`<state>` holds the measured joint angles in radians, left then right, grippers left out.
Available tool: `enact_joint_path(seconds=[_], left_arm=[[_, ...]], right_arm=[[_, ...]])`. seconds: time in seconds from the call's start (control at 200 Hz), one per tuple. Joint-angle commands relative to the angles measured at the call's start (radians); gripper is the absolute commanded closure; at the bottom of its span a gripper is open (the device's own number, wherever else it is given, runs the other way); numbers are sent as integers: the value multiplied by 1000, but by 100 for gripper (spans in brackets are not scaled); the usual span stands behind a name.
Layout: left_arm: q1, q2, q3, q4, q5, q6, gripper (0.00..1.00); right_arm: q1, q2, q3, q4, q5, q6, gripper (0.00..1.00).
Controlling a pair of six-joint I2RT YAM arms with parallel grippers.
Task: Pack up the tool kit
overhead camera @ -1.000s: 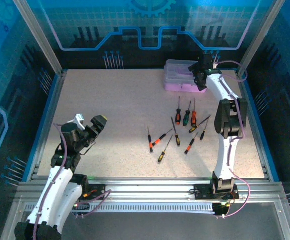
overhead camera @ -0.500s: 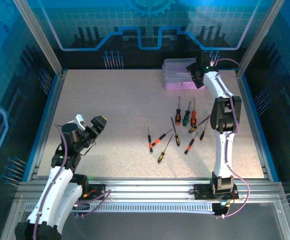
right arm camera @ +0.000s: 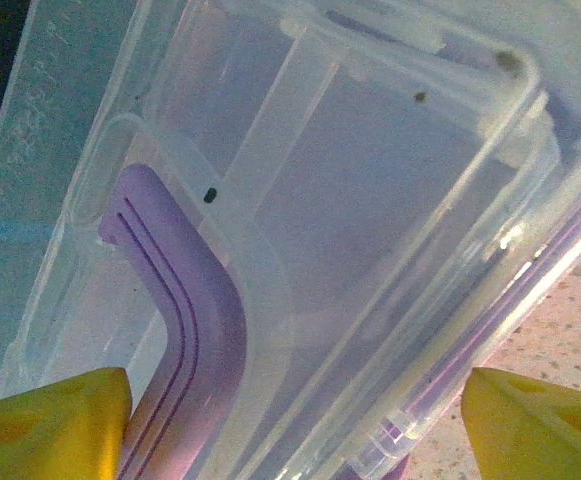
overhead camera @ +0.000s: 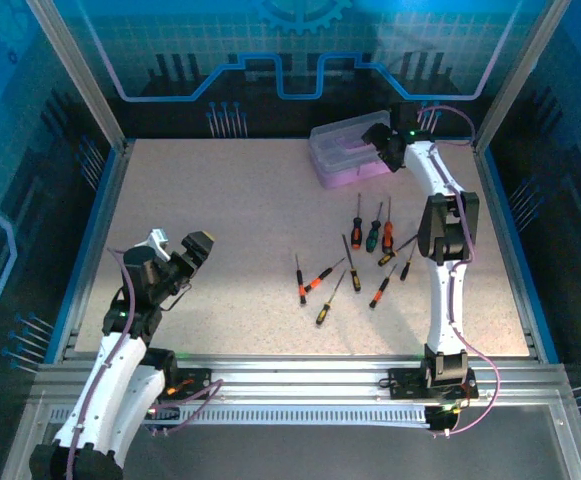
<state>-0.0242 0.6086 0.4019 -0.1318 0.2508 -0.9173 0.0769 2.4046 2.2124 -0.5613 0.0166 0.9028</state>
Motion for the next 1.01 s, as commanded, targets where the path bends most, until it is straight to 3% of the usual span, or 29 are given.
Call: enact_joint_path(seconds=[0.0, 0.445, 0.81, 1.001], left_arm=[[-6, -4, 19, -35, -11, 14, 4], [-6, -4, 53, -86, -10, 28, 5], [-6, 19, 75, -107, -19, 31, 5], [-8, 80, 105, -109, -12, 41, 7]], right_arm=[[55, 43, 21, -95, -118, -141, 16], [216, -7, 18, -175, -183, -479, 16], [389, -138, -202, -142, -254, -691, 15], [448, -214, -315, -93, -319, -690, 15]])
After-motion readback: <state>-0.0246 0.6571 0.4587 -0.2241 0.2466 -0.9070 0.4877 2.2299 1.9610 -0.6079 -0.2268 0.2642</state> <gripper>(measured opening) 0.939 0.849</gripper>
